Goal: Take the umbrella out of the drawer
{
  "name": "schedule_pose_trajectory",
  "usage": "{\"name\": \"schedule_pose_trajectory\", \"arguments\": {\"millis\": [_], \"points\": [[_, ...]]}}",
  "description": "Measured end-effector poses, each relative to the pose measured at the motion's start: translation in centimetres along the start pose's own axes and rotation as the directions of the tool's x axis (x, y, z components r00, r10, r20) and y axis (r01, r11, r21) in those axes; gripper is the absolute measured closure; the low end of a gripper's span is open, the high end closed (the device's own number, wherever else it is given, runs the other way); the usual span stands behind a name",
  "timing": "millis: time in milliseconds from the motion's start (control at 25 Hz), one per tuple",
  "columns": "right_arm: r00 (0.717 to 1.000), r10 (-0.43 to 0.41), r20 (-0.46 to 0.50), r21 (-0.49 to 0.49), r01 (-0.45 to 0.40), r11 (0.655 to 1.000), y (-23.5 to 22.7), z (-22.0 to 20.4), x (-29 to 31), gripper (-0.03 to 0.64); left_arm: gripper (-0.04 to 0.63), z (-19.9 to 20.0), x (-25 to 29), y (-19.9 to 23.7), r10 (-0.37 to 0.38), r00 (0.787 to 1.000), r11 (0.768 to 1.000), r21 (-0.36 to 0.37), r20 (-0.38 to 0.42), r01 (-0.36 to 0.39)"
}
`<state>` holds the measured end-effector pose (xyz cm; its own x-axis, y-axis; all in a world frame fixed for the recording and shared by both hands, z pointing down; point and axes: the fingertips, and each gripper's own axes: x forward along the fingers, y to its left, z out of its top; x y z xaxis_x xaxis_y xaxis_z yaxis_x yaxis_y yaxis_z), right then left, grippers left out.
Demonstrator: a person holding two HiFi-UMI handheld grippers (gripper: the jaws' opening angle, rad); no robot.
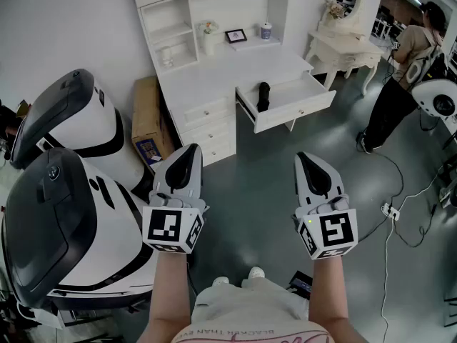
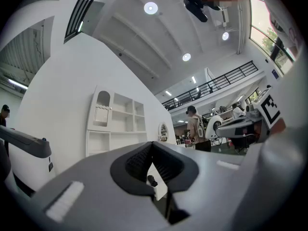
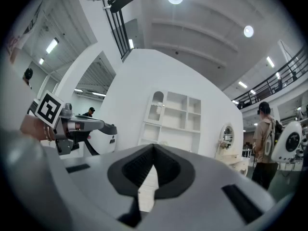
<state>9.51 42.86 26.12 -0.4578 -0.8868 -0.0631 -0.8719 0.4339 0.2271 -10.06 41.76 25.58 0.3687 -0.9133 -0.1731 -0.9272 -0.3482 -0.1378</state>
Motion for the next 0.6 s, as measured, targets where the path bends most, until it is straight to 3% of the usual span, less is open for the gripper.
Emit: {"name": "schedule_pose_trajectory", "arguments": {"millis": [280,400,600], "points": [[1.000,-0.005,-0.001,0.009,0.005,1.000,-3.7,-1.5,-1.4,0.609,0.586,-0.5,1.9,-3.2,0.004,1.000,1.000,-0.015,-0.004,-0.004],[1.000,-0.001,0.015,0.055,0.001,0.998,-4.9,-1.9,-1.6,0.609,0.586,-0.9,2.7,-4.4,-0.017,1.000,1.000,-0.002,-0.017,0.017],[1.000,0.022,0.009,0.069,-0.022,0.997,-5.8,-2.4,-0.1,0.607,0.586,-1.3,4.7,-4.1,-0.017,1.000,1.000,-0.005,-0.025,0.017]]}}
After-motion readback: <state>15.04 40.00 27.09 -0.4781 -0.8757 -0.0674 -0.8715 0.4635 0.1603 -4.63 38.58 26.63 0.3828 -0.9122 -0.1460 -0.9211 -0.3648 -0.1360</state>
